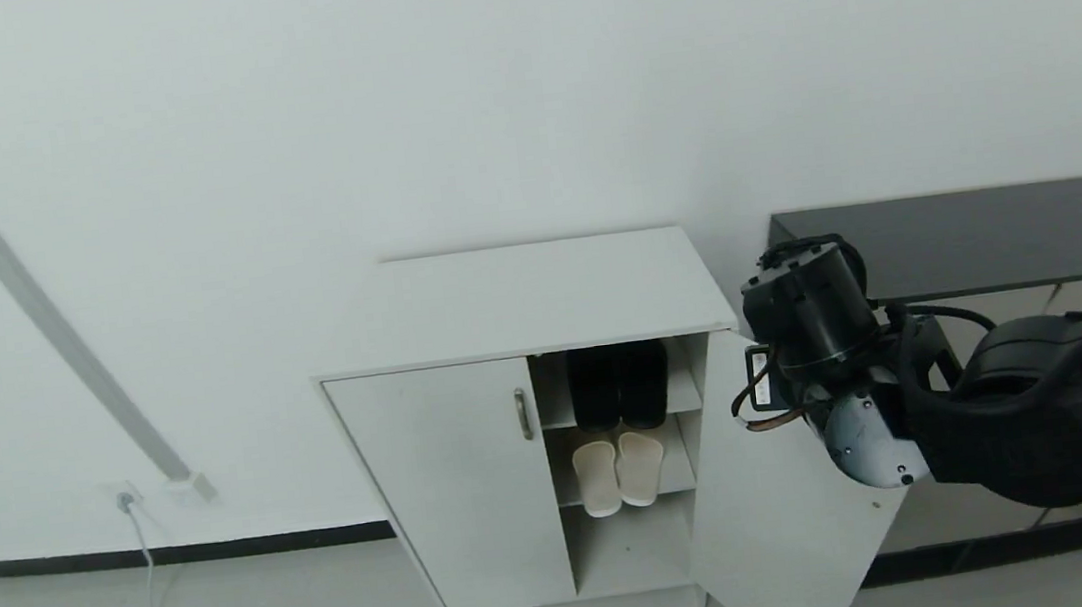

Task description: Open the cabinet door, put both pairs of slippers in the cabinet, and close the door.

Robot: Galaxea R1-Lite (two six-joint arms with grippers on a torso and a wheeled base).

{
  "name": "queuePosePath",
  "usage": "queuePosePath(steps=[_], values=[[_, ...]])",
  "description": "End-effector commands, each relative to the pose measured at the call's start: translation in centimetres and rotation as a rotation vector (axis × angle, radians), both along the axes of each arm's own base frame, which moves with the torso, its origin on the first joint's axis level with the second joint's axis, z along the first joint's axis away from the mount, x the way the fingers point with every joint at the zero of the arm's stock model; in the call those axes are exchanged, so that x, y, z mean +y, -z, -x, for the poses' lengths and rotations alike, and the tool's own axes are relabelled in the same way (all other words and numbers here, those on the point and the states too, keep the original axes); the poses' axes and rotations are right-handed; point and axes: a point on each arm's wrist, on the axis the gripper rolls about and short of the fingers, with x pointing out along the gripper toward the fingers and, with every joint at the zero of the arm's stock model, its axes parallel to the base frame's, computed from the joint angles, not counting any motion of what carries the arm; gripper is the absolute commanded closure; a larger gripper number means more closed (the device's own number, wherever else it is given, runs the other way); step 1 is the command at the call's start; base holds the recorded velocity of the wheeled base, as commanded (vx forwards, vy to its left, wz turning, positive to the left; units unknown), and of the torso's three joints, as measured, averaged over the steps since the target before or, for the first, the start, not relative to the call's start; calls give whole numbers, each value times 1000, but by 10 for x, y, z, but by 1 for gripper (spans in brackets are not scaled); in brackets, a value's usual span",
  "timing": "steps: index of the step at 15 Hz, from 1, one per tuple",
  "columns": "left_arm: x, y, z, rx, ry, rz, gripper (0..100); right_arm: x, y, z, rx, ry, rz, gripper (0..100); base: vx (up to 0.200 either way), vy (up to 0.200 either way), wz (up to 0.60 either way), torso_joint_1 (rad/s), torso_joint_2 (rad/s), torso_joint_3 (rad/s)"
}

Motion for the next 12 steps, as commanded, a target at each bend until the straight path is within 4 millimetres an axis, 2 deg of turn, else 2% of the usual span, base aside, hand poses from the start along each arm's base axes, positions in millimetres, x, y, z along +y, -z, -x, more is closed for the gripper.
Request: queuePosePath(steps=[1,3,6,9,12], values=[[0,0,0,1,-1,0,100,0,3,1,8,-1,8,100,0,0,-600,7,-2,-7],[0,0,0,1,-1,0,100,-1,6,-2,12,3,10,100,0,0,-600,0,2,0],[0,0,0,1,-1,0,100,-5,8,-17,-23,-68,-106,100,0,0,0,0,0,0],[0,0,0,1,-1,0,100,-21,13,-32,-25,-117,-148,100,0,0,0,0,0,0],[0,0,0,1,-1,1,100,-26,18,-44,-27,-140,-182,100,-200,0,0,1,4,1]])
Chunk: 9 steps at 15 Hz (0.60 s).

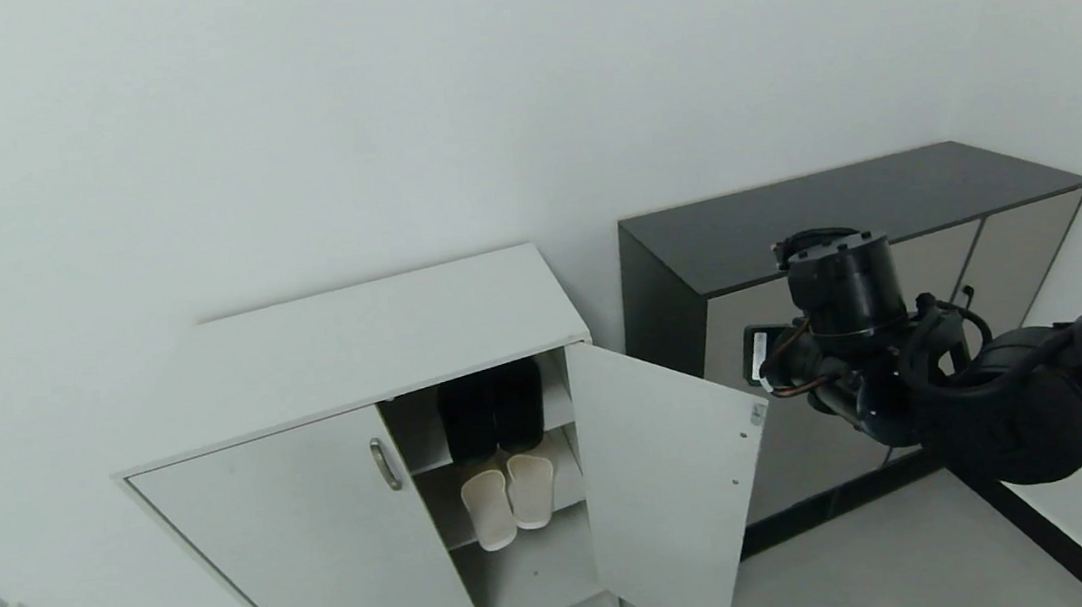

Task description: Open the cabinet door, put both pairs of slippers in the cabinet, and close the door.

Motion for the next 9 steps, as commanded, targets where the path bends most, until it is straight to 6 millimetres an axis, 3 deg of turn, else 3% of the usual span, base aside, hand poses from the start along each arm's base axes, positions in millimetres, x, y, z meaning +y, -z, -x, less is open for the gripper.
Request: queuePosePath(steps=[1,3,9], values=[[0,0,0,-1,0,0,100,-1,10,-9,-2,-1,-7,100,-200,0,0,-2,2,-7],[0,0,0,1,0,0,100,0,13,-16,-22,-19,-17,100,-200,0,0,12,5,2],[0,0,0,1,0,-1,100,-6,18,-68,-82,-11,-44,100,0,0,0,0,0,0]])
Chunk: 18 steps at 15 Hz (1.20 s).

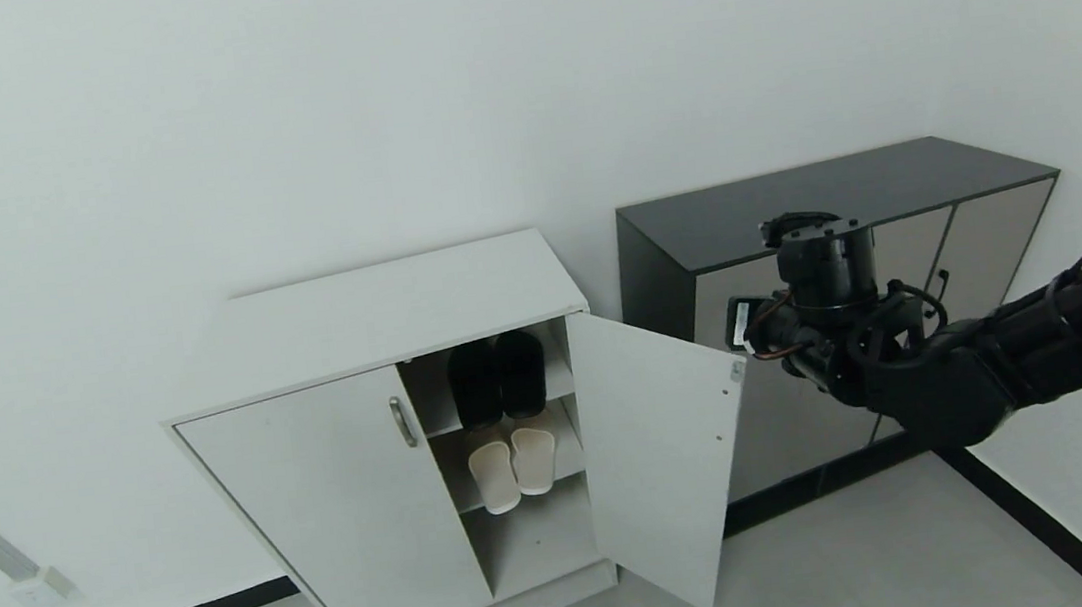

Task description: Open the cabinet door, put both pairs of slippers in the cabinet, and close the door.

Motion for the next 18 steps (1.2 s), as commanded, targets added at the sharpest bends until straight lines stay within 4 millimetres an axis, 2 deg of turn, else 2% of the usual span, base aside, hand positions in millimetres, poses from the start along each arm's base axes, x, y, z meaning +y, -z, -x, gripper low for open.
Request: queuePosePath(steps=[1,5,10,14,18], values=[[0,0,0,0,-1,1,100,-5,16,-26,17,21,4,100,0,0,0,0,0,0],[0,0,0,0,0,0,100,-9,26,-43,29,-24,-14,100,0,0,0,0,0,0],[0,0,0,2,-1,1,100,-8,49,-58,68,-37,-7,100,0,0,0,0,0,0],[0,0,0,0,-1,1,100,-9,60,-63,95,-37,1,100,0,0,0,0,0,0],[0,0,0,2,-1,3,100,-9,62,-63,120,-36,9,100,0,0,0,0,0,0]])
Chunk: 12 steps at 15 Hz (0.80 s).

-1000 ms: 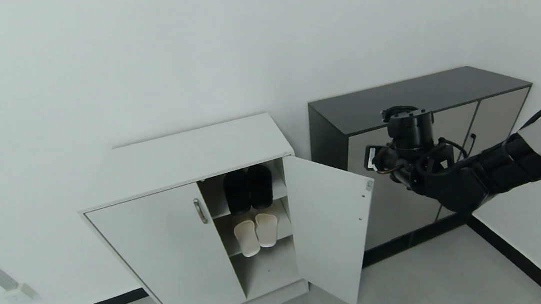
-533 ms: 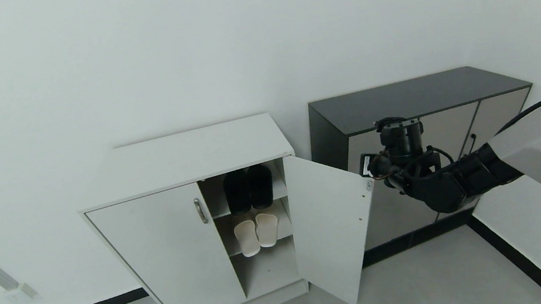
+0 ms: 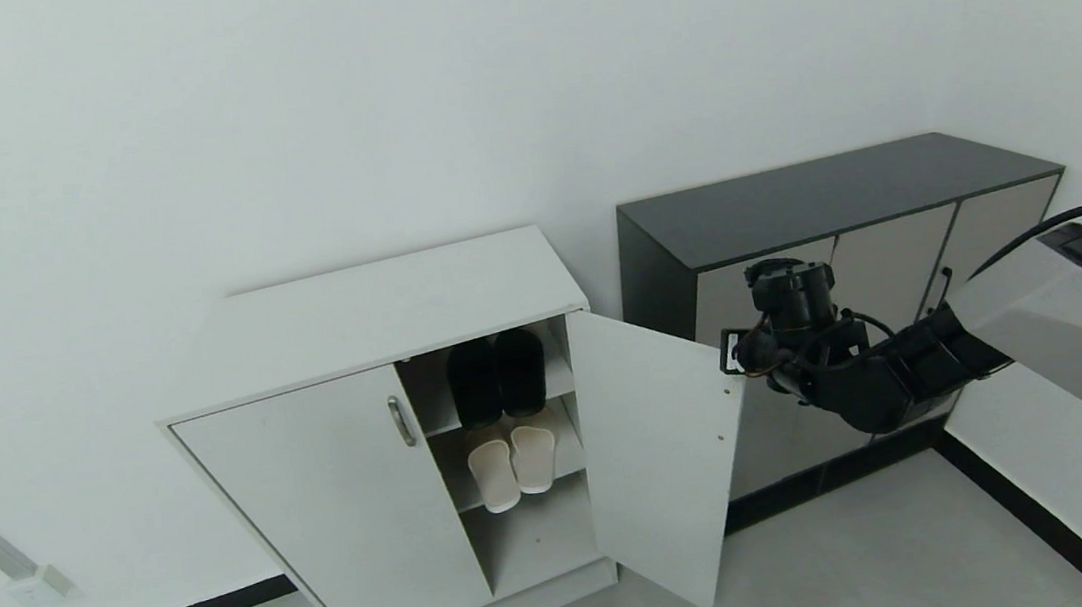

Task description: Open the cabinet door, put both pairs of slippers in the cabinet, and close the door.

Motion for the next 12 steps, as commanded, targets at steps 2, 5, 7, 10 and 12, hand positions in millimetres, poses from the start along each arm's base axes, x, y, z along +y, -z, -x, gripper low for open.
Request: queuePosePath(steps=[2,5,7,10,12], values=[[0,0,0,2,-1,1,100,1,2,0,3,-1,1,100,0,0,0,0,0,0],[0,0,0,2,-1,1,100,1,5,-1,7,0,4,100,0,0,0,0,0,0],[0,0,0,2,-1,1,100,2,9,-5,7,5,5,100,0,0,0,0,0,0],[0,0,0,2,-1,1,100,3,15,-8,15,7,11,100,0,0,0,0,0,0],[0,0,0,2,-1,1,100,3,15,-8,16,7,11,100,0,0,0,0,0,0]])
